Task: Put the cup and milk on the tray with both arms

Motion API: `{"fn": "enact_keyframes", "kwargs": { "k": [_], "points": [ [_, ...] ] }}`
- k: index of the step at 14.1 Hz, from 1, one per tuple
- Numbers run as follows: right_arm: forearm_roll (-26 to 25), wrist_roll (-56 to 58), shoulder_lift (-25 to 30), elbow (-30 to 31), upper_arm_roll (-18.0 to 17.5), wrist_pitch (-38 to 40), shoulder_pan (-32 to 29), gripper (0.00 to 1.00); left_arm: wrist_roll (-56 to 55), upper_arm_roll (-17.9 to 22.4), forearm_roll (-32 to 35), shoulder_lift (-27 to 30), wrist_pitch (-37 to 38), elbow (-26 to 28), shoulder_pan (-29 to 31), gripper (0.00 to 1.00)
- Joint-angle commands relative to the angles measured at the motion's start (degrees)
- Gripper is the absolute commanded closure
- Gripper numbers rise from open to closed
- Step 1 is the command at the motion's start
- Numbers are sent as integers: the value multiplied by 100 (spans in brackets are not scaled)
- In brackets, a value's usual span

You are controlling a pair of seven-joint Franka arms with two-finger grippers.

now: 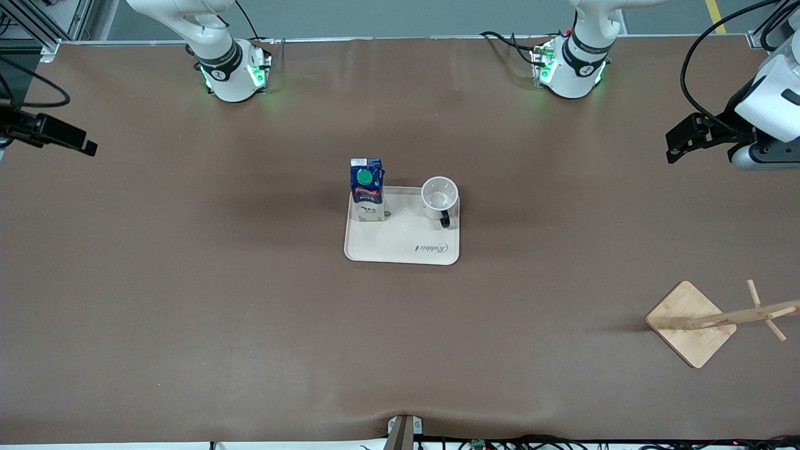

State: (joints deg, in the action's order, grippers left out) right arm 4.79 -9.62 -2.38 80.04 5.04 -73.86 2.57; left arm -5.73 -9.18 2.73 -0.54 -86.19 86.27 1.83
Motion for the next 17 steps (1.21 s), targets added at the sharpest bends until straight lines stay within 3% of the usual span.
{"fn": "enact_keyframes", "kwargs": {
  "k": [1, 6, 9, 17],
  "points": [
    [-119, 748, 694, 1162, -178, -515, -432, 0, 28, -14, -88, -34, 59, -58, 54, 0],
    [-84, 1086, 774, 1102, -205, -480, -547, 0, 37, -5, -71, -52, 59, -102, 72, 0],
    [-136, 1077, 616, 664, -704, -471, -897, 0, -7, 4, -71, -69, 50, -154, 72, 0],
    [-391, 1077, 519, 495, -732, -550, -907, 0, 63, 21, -36, -131, 59, -278, 72, 0]
  ]
}}
